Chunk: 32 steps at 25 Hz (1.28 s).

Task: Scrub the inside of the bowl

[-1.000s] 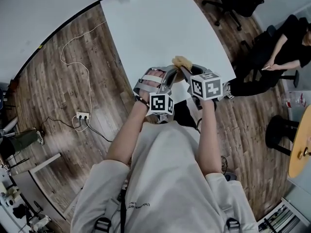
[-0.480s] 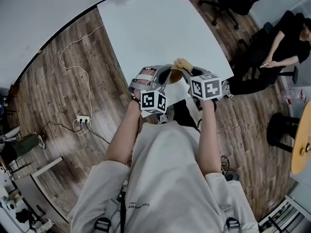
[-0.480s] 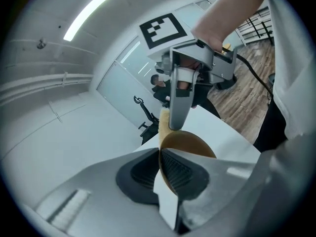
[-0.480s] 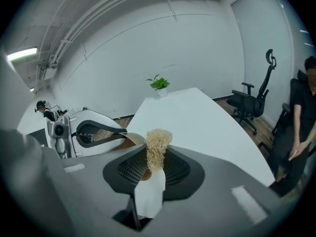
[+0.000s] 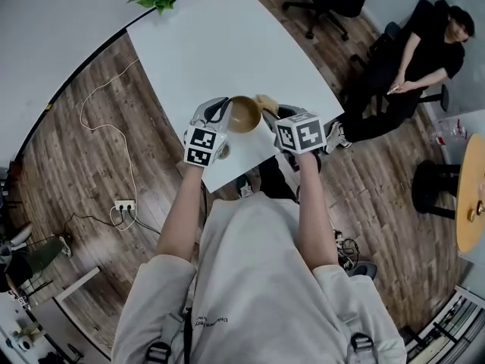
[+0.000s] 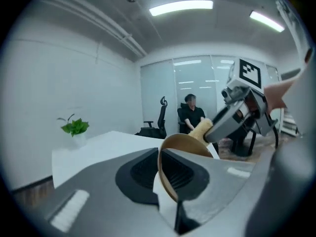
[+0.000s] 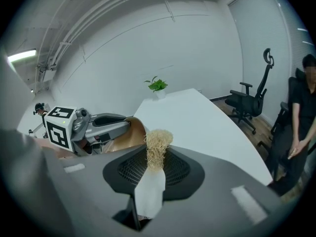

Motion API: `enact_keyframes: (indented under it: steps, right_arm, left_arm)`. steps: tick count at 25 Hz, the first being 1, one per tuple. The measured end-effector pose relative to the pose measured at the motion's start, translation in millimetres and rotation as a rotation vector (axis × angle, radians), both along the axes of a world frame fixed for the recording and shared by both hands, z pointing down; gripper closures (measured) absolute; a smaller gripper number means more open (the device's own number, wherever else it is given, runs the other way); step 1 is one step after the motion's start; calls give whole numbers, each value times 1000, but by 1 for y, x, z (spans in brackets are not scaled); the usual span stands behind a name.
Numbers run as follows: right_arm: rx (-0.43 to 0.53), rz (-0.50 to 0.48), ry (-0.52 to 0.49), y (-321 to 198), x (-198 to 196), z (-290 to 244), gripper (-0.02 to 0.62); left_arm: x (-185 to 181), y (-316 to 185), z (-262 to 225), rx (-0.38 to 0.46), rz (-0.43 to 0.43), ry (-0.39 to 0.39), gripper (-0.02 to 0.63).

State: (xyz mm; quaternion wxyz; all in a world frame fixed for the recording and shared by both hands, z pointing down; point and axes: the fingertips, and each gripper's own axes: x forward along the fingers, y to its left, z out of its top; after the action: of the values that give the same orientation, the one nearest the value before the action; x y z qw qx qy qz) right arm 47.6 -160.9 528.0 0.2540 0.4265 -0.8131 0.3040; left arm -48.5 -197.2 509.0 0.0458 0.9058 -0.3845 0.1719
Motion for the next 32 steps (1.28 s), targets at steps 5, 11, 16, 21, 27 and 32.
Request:
enact_keyframes:
  steps: [5,11,16,21,27,32]
  right_arm:
    - [-5,16,-7,1,8,3,489]
    - [-23,-35,25,11,-1,9,489]
    - [-29,-58,15,12,-11,13,489]
    - [-48,-96,2,19,-24,18,489]
    - [-90,-138,2,32,-42,33,489]
    - [-126,-208,4,49,-66,47,489]
  left_arm:
    - [-7,-13,-1,-132,-150,250,589]
    - [-19,-22,8,-268,-304,463,591]
    - [-24,-26,16,-354,-416,567,591]
    - [-27,-22,30,-455,-497,663,591]
    - [-34,-12,42,-523,-534,715,591]
    - [-24,-3,52,-577,-496,708,591]
